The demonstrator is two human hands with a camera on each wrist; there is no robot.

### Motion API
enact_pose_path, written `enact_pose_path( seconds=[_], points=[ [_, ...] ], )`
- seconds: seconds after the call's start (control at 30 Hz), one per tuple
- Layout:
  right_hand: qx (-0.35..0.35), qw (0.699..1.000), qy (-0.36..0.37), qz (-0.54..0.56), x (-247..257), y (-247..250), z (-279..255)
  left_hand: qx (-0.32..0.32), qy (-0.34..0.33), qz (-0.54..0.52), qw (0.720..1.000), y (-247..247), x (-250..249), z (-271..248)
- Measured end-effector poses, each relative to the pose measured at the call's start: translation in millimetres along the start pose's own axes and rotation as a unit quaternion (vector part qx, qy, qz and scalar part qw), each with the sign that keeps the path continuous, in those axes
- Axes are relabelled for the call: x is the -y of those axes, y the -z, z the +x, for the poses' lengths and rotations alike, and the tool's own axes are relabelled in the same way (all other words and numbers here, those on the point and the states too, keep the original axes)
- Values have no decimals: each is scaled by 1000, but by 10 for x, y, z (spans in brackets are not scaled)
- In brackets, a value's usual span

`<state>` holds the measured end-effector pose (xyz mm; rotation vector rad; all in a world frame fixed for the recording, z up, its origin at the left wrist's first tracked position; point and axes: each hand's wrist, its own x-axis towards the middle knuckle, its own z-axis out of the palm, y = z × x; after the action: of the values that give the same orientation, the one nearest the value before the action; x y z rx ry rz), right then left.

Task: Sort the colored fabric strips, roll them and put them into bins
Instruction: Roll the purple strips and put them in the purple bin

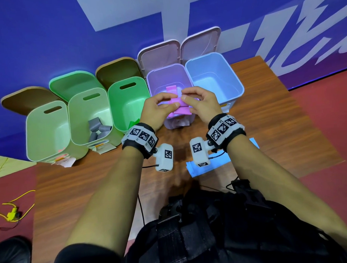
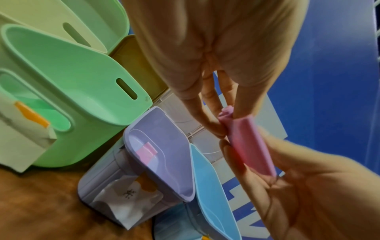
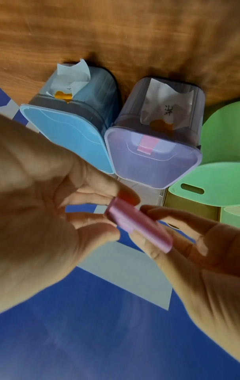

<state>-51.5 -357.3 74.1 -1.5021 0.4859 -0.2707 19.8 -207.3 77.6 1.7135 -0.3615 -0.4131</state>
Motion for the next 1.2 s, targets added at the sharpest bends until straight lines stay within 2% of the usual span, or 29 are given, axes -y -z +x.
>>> enact_pose_path(
  seconds=[0.1,0.47,0.73,0.93,1.2],
  points=[
    [-7,1000,-17,-2,-41,-18,12,5,2,-11,1000,1,-17,-13],
    [-7,1000,3,-26,20,19,-33,2,-7,23,1000,0,2,1],
    [13,997,-68,45,54,-24,-28,0,-11,2,1000,-21,-54,0],
    [5,999,-28,22,77,22,-22,6,2,-6,1000,-54,23,31],
    [17,999,-27,-15,9,48,28,-4,9,-1,1000,-72,110,79]
  ],
)
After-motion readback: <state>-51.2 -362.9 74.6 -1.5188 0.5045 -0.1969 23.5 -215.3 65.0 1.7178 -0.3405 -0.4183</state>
